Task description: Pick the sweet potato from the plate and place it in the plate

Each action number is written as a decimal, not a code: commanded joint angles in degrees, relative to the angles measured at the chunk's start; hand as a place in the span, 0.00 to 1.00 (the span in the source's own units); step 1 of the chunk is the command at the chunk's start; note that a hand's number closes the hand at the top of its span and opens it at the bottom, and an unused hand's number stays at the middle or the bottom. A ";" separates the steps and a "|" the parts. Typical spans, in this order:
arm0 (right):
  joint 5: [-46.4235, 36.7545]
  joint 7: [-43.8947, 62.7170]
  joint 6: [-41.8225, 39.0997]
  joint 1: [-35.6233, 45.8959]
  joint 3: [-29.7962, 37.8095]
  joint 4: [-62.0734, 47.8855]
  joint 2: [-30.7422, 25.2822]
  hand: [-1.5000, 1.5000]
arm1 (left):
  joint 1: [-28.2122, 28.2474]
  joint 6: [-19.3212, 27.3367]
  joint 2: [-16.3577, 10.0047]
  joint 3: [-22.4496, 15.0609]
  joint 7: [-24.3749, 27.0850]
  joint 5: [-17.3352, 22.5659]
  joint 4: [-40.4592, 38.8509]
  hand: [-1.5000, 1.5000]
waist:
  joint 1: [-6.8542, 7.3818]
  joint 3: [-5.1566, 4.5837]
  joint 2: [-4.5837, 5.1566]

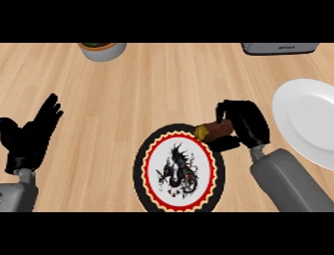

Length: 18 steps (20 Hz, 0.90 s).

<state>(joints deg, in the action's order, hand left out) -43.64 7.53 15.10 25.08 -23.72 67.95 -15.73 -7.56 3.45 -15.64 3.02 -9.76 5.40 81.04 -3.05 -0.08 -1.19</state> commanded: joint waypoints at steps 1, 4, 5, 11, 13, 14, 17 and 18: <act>-4.03 4.95 9.72 -4.03 4.47 10.60 -4.19 1.00 | 1.76 -0.45 -0.42 0.85 0.54 0.63 0.72 0.50 | -0.54 -0.01 -0.14; -6.96 11.16 10.94 -6.60 7.70 17.51 -6.51 1.00 | 3.23 -0.93 0.64 -0.61 1.77 0.04 1.89 0.50 | 0.72 0.00 0.28; -7.40 12.33 11.45 -9.98 8.18 20.33 -7.10 1.00 | 0.47 0.82 1.06 -1.07 -2.24 -0.38 3.81 0.50 | 0.66 0.06 0.37; -1.09 16.84 6.60 -15.90 16.79 30.13 -8.96 1.00 | 2.13 0.66 2.87 -2.50 0.68 -2.32 3.28 0.50 | 2.61 0.08 0.98; 7.95 9.56 7.55 -18.40 22.68 27.25 -11.40 1.00 | -1.43 -3.13 0.37 0.86 2.03 0.67 -2.38 0.50 | 2.35 0.10 1.17; 9.46 7.60 7.44 -18.28 25.09 25.44 -12.38 1.00 | -0.67 -0.93 1.77 -0.79 1.30 -1.49 -0.42 0.50 | 2.62 0.11 1.16; 11.05 3.51 7.25 -20.12 29.19 21.80 -13.37 1.00 | -2.18 -3.44 0.05 0.94 1.76 -0.64 -2.49 0.50 | 2.79 0.10 1.18; 12.73 2.03 7.03 -15.85 31.92 15.41 -14.78 1.00 | -3.01 -1.72 0.69 1.01 -0.76 -0.43 -0.56 0.50 | 3.16 0.13 1.25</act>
<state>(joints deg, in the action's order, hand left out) -35.27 14.48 22.04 8.07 1.63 90.42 -28.25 -9.58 1.54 -14.88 3.45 -8.73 4.76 79.33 -0.54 0.00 -0.08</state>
